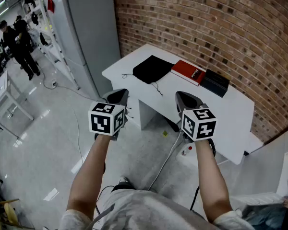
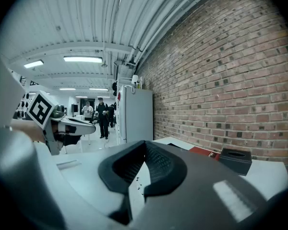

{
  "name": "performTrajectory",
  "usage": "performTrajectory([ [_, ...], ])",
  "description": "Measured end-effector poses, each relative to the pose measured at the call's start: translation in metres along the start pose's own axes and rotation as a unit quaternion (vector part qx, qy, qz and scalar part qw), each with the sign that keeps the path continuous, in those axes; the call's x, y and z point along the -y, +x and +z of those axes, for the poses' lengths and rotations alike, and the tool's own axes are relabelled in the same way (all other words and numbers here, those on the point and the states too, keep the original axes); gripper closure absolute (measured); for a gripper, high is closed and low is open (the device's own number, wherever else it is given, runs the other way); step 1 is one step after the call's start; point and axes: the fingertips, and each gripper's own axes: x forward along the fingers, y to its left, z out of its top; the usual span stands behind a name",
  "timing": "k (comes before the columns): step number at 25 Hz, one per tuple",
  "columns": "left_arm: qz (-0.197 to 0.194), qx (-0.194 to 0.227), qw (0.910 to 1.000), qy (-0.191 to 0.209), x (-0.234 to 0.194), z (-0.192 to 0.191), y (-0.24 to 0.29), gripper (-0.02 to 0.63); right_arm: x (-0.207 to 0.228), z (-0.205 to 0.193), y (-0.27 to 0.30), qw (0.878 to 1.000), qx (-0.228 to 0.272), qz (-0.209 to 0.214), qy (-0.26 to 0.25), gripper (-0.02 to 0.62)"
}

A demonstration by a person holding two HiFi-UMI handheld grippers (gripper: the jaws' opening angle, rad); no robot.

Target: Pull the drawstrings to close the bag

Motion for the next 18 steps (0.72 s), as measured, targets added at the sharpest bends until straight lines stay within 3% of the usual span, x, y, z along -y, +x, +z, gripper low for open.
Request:
performTrajectory([
  [11, 0.010, 0.006, 0.9999, 0.001, -0.013, 0.001, 0.004, 0.598, -0.009, -0.006, 0.013, 1.000, -0.001, -0.005, -0.011, 0.592],
  [18, -0.015, 0.005, 0.9999, 0.000, -0.036, -0.003, 0.022, 0.555, -0.013, -0.009, 0.036, 1.000, -0.006, -0.026, -0.016, 0.557],
])
